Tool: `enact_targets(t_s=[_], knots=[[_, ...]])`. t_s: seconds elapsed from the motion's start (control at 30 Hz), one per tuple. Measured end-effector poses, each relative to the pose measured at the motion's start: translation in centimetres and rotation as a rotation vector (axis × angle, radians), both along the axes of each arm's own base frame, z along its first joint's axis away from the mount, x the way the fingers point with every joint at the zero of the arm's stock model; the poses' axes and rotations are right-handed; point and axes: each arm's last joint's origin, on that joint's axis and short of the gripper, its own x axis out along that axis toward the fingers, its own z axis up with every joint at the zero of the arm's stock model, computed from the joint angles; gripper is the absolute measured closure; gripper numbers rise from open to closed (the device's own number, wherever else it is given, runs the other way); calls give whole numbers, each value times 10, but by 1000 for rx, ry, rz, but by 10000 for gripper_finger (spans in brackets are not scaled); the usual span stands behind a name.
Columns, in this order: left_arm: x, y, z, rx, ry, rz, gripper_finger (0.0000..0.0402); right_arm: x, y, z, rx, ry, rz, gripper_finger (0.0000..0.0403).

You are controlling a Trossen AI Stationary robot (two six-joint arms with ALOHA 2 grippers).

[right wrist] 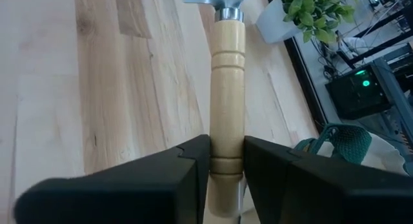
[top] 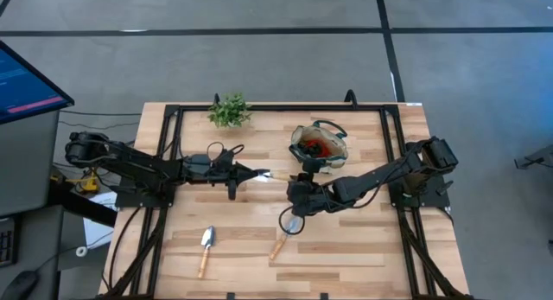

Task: Pick & Place Garden tools in Gardening bag
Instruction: Put the trowel into the gardening bag

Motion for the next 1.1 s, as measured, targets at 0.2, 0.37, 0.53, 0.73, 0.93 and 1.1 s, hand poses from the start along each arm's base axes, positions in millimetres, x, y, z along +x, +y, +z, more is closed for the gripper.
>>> enact_targets(t_s=[0.2, 0.37, 0.53, 0.73, 0.93, 1.1], knots=[[0, 0, 0, 74, 11, -15, 400, -9, 7, -5, -18, 91, 31, 290], [0, 3, 0, 80, 12, -4, 400, -13, 15, -5, -35, 118, 53, 265], [0, 6, -1, 102, 19, 1, 400, -13, 21, 5, -44, 131, 69, 243], [0, 6, -1, 152, 31, -10, 400, -26, 26, 17, -49, 250, 15, 231], [4, 7, 5, 287, 43, -33, 400, -42, 29, 27, 30, 304, -117, 275], [18, 9, 23, 405, 89, -42, 400, -48, 28, 24, 132, 347, -183, 381]])
